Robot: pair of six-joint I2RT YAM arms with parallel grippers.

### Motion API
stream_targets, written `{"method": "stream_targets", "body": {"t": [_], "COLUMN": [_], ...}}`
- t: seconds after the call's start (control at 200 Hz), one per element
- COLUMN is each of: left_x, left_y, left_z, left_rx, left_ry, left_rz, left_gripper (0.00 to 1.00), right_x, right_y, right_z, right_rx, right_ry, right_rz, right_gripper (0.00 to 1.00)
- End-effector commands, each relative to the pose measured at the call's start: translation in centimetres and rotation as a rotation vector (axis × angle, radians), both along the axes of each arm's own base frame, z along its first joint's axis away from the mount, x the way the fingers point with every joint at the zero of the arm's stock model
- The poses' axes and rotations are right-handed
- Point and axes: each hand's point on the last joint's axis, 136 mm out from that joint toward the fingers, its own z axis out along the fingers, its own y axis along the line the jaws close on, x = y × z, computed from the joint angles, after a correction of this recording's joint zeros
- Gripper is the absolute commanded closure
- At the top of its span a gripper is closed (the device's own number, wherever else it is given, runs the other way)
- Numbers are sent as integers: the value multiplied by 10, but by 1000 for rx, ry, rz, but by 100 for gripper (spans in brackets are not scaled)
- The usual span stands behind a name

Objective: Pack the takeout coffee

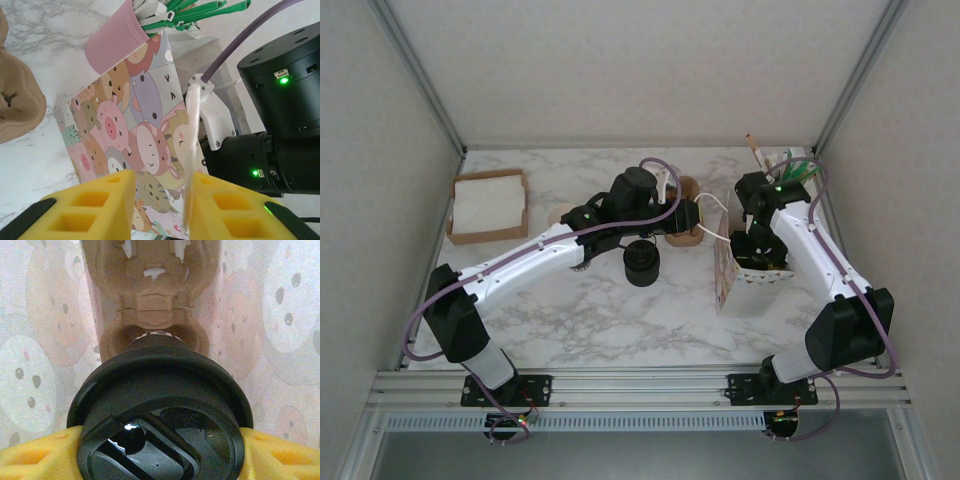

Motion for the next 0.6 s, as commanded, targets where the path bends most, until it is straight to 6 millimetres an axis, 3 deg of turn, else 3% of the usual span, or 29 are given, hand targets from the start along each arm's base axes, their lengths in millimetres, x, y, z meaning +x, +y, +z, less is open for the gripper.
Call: {"method": "stream_targets", "body": {"t": [0.0, 0.596], "left_x": [3, 4], "left_y": [-3, -3], "left_z": [10, 9], "left_rx": [-11, -13], "left_ry": [-15, -11], "left_rz": [13, 15], "left_gripper": [68, 68], "right_x": [-3, -4], "right_y": [-2, -1], "right_z": [-5, -7], "right_rx": [0, 5], "right_ry": [6, 8], "right_rz": [-1, 0], "right_gripper": [30, 30]}}
